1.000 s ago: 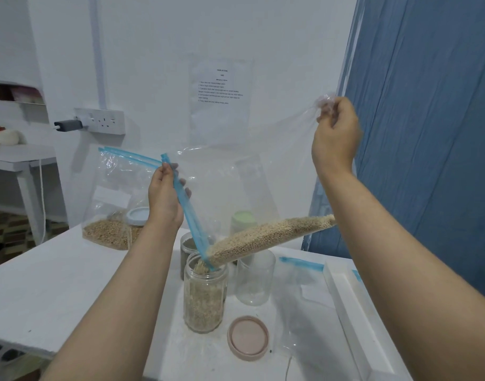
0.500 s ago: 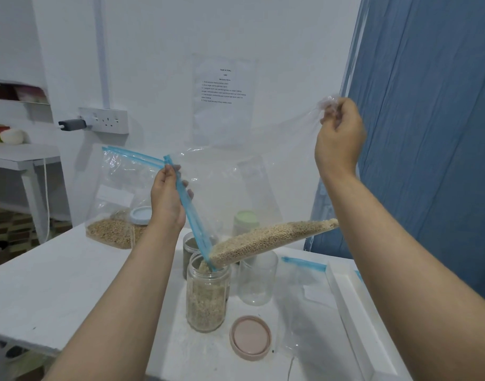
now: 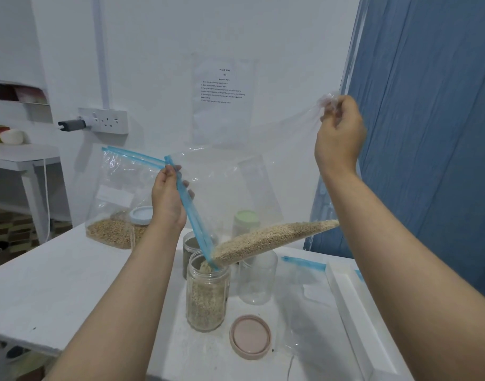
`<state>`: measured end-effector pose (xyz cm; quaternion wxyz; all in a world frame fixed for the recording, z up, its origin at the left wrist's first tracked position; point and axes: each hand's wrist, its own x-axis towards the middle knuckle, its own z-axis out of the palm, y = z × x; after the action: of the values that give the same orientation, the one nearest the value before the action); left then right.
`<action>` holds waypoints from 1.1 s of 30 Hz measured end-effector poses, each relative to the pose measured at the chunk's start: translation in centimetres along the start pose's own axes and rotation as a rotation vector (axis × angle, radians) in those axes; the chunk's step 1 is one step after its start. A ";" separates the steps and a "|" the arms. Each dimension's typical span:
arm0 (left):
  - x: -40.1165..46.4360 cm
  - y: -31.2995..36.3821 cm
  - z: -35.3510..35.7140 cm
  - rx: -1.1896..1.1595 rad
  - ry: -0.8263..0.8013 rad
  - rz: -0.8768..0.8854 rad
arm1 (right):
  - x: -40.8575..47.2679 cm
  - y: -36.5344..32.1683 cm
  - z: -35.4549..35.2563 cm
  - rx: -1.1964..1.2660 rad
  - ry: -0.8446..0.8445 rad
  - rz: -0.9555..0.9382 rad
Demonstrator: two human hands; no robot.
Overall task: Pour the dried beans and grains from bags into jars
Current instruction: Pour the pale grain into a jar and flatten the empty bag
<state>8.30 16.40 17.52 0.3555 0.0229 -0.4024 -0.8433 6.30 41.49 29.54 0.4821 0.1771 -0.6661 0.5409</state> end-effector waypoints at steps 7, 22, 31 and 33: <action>0.0 -0.1 -0.2 -0.006 0.001 0.001 | 0.1 0.1 0.2 0.010 -0.005 -0.002; 0.3 -0.3 -0.1 -0.002 0.018 -0.006 | 0.4 0.5 0.2 0.033 -0.014 -0.003; 0.6 -0.6 -0.2 -0.016 0.026 -0.014 | 0.2 1.0 -0.7 -0.001 -0.054 -0.012; 0.7 -0.6 -0.4 -0.018 0.026 -0.011 | 0.3 1.2 -0.9 -0.022 -0.059 -0.009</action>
<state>7.60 15.99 17.05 0.3563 0.0331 -0.3900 -0.8484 5.63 42.80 29.11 0.4666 0.1909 -0.6850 0.5259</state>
